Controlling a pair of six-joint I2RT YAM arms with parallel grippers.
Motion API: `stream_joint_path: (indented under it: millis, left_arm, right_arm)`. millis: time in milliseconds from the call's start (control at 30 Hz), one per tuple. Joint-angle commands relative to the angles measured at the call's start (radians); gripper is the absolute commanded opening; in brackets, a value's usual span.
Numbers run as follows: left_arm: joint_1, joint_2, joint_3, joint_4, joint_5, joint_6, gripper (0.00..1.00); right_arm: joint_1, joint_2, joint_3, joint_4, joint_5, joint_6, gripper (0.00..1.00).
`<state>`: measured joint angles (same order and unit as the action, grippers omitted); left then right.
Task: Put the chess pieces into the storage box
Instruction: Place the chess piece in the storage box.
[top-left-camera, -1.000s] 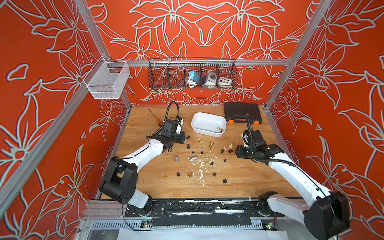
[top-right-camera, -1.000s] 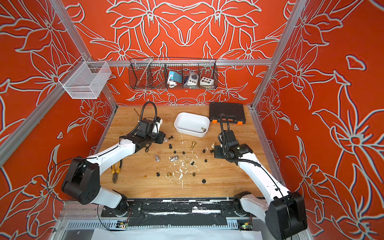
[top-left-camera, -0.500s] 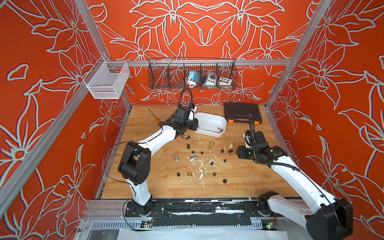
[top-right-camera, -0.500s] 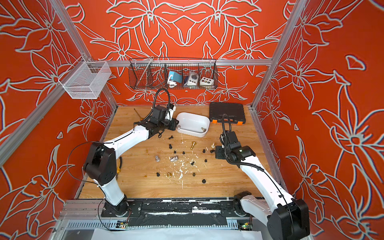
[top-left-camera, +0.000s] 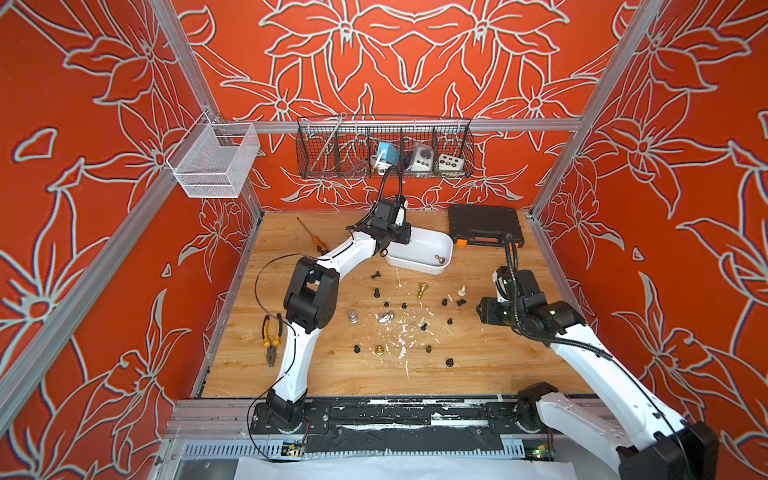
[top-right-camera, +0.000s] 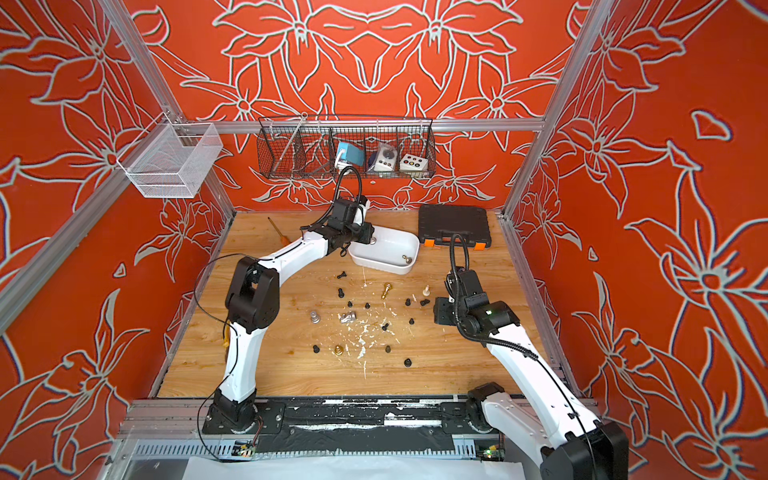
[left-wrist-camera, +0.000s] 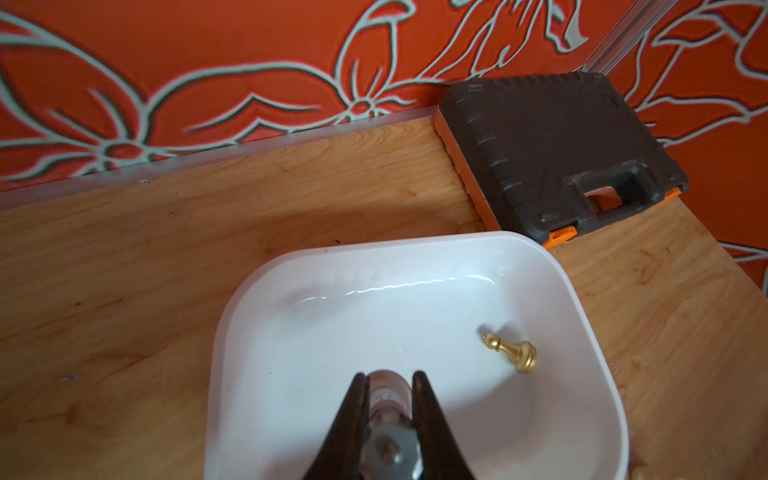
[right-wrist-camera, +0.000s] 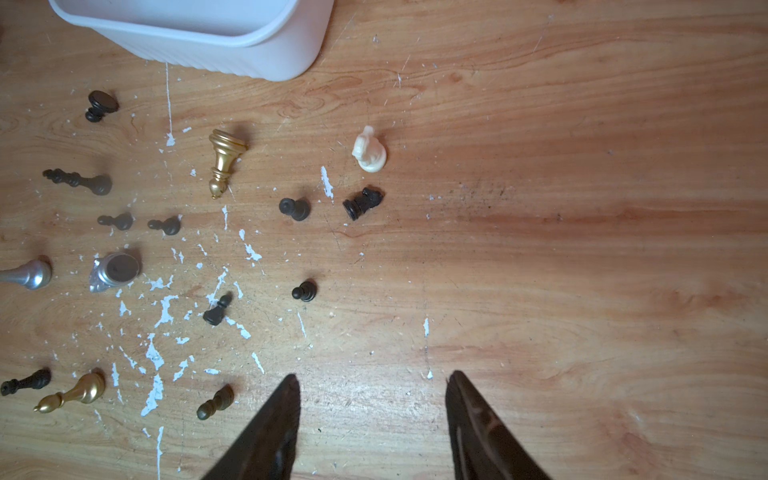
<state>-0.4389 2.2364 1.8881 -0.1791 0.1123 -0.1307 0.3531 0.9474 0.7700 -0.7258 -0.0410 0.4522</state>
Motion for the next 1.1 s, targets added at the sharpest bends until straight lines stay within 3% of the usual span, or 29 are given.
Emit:
stream_joint_path:
  millis: [0, 367, 767, 1067]
  left_arm:
    - [-0.003, 0.052, 0.073, -0.037, -0.016, 0.0, 0.21]
    - [-0.003, 0.115, 0.118, -0.031, -0.052, 0.008, 0.22]
    - [-0.004, 0.118, 0.116, -0.039, -0.053, 0.006, 0.42]
    - [-0.002, 0.079, 0.08, -0.025, -0.045, 0.008, 0.46]
  right_arm:
    - [-0.004, -0.011, -0.013, -0.036, 0.017, 0.018, 0.59]
    - [-0.003, -0.021, 0.012, -0.067, 0.039, -0.006, 0.59]
    - [-0.005, -0.037, 0.006, -0.075, 0.043, 0.0, 0.59]
    - [-0.005, -0.045, 0.003, -0.083, 0.043, 0.004, 0.59]
